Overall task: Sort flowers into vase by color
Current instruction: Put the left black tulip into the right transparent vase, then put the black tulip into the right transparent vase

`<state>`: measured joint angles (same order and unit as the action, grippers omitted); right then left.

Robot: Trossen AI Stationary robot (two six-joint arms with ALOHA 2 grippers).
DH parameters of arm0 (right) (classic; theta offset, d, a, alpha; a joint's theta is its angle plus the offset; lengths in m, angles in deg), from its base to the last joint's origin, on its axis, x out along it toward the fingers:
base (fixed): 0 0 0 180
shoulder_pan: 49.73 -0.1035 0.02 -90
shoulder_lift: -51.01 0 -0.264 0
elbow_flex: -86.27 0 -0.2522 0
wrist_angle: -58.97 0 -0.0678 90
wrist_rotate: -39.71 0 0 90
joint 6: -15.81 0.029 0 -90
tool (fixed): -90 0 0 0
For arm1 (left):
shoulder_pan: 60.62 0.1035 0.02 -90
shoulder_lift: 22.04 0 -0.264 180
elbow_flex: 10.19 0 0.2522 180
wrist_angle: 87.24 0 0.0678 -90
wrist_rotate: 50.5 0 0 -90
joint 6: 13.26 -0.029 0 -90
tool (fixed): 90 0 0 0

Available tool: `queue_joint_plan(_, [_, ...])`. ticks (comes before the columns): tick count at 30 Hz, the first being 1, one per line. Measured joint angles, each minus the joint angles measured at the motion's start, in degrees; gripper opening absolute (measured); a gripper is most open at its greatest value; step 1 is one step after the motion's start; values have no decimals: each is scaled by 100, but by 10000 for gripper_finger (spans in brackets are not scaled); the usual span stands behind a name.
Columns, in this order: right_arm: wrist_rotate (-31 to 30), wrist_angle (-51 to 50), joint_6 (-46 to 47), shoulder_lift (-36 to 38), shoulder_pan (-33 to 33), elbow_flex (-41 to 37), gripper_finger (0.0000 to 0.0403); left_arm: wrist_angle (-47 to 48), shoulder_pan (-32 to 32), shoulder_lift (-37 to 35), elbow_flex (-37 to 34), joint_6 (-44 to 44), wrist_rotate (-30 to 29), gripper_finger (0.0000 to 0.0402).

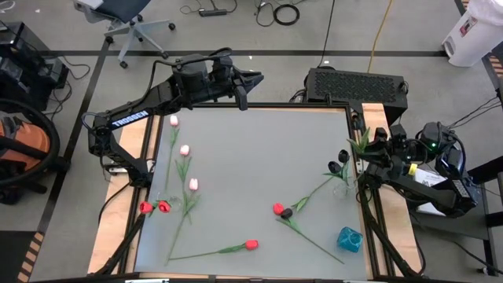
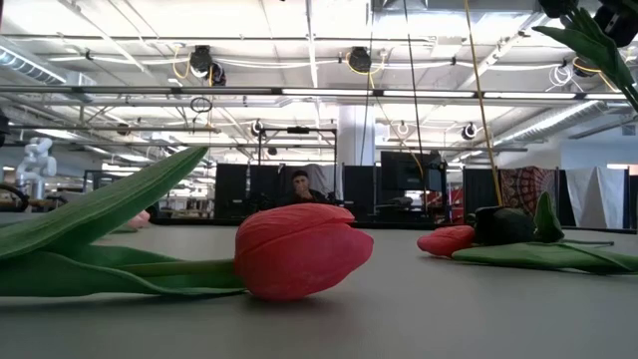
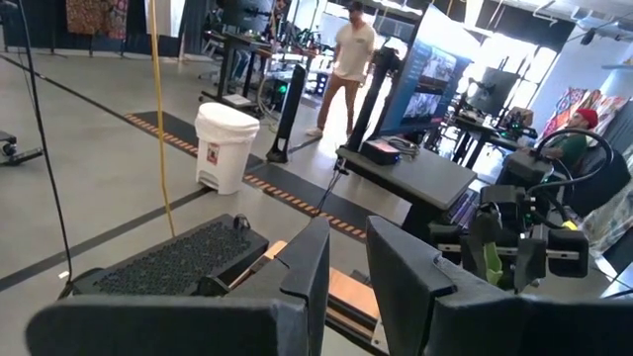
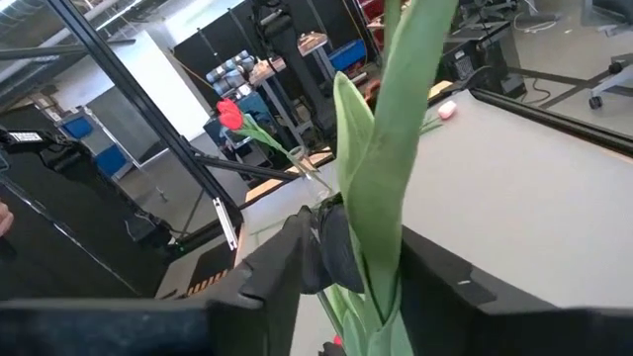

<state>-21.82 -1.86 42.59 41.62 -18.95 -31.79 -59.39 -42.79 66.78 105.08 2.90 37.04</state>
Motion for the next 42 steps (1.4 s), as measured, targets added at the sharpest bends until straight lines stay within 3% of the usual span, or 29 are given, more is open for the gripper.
queue_joint_plan(24, [-28,-986,-50,2,0,2,282,-4,-112,0,0,1,2,77])
queue_joint_plan(42, [11,-2571,-95,2,-2,2,286,-4,-275,2,0,9,2,77])
